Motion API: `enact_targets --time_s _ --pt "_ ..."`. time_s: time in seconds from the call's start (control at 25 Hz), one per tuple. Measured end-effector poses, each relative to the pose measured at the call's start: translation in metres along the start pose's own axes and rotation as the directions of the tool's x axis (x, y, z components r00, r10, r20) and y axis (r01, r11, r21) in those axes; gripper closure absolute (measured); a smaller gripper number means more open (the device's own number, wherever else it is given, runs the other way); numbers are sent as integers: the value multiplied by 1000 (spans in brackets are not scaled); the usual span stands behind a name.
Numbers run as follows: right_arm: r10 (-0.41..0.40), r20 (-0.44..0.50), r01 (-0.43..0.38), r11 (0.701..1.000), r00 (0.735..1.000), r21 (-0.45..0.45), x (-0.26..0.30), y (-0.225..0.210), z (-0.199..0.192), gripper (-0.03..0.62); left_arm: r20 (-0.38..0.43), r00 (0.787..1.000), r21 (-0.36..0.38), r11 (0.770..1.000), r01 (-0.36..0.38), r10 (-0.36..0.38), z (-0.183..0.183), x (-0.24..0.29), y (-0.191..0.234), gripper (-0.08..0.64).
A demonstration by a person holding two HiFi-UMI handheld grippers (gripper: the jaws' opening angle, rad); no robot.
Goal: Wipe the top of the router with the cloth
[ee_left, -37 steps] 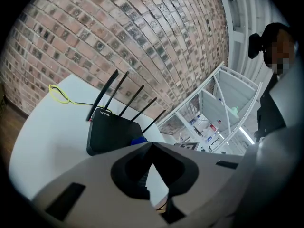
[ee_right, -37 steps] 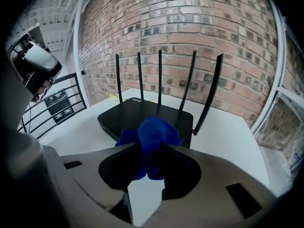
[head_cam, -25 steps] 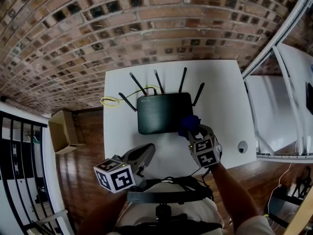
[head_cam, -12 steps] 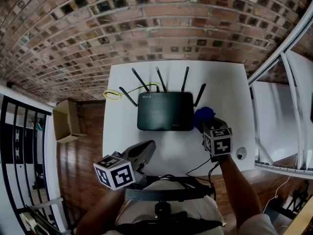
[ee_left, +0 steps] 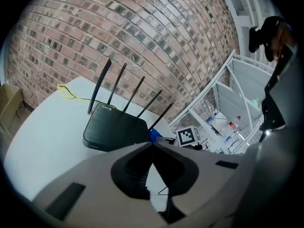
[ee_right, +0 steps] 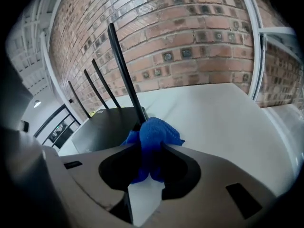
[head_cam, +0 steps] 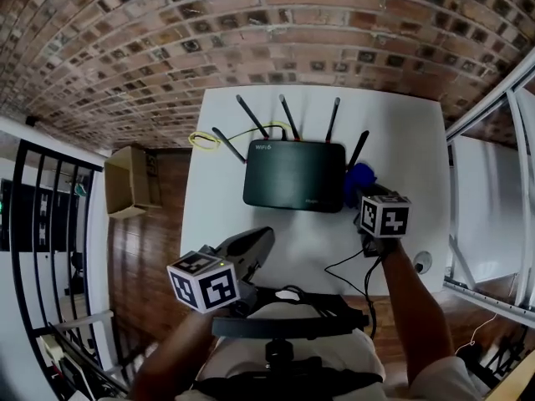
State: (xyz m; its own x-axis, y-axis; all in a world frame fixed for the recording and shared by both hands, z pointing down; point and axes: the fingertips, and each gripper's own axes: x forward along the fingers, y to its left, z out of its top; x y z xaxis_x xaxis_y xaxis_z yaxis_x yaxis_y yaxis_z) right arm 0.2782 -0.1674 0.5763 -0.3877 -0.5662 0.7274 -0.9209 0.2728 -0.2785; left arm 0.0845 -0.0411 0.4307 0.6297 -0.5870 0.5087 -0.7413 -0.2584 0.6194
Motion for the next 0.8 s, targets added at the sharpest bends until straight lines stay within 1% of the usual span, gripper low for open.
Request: enact_targets --time_s 0.16,0.4,0.56,0.68,0.8 --pt "21 -7 -21 1000 1000 14 6 7 -6 459 -1 1000 -11 1000 -20 20 -3 -1 6 528" --pt "18 -21 -17 1000 1000 10 3 15 -10 462 6 1000 -29 999 -14 14 -4 -11 19 528" --pt "7 -11 -7 1000 1000 -3 -1 19 -8 462 -22 1000 -29 999 19 -19 -7 -11 28 528" --pt "-6 -22 6 1000 1000 4 -3 23 -15 462 -37 999 -22 999 31 -31 -4 -15 35 528" --pt "-34 -33 34 999 999 16 -8 27 -22 462 -57 996 -6 998 68 -68 0 -20 38 528"
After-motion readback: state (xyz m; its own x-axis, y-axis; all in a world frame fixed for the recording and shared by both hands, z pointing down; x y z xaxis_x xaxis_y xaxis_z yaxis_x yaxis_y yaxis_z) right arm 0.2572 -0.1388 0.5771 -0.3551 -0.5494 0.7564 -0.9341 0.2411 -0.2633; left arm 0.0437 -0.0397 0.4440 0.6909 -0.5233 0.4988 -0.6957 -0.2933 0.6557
